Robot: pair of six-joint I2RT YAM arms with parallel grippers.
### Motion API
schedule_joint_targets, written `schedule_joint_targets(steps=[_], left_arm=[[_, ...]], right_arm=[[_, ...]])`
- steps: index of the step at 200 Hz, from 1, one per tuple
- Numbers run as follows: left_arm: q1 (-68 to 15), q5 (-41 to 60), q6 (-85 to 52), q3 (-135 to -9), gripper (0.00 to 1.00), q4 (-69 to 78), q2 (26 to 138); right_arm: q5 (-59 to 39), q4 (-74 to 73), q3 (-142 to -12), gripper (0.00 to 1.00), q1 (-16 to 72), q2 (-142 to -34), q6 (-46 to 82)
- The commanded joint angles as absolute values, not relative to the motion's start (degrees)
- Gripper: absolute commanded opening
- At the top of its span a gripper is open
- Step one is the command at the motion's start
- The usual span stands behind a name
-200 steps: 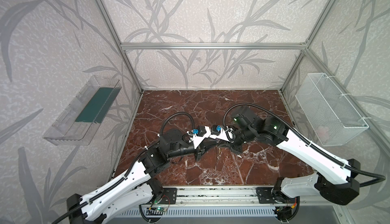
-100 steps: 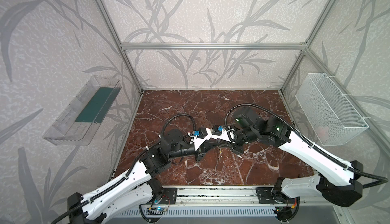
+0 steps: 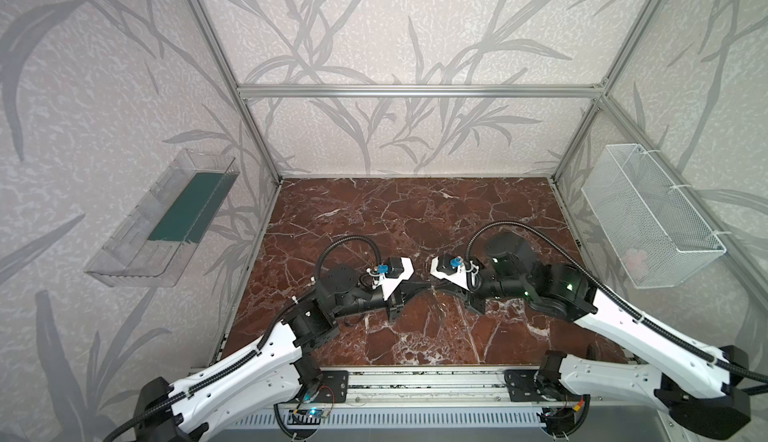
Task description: Put the keys on the keyring
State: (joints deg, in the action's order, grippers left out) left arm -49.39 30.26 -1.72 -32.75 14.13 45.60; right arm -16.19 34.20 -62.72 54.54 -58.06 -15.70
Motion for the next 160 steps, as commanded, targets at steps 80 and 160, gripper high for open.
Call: schedule_joint_targets(steps=[80, 160], left_arm=[[-49.13, 29.88, -3.60, -29.98, 0.00, 23.38, 42.89], [-49.13, 28.26, -4.56, -27.61, 0.00, 27.50, 41.23]], right_arm=[[-22.26, 11.09, -51.85, 0.10, 54.57, -53.84, -4.45], [-28.67, 9.85, -51.48, 0.04, 54.66, -57.27, -2.84]])
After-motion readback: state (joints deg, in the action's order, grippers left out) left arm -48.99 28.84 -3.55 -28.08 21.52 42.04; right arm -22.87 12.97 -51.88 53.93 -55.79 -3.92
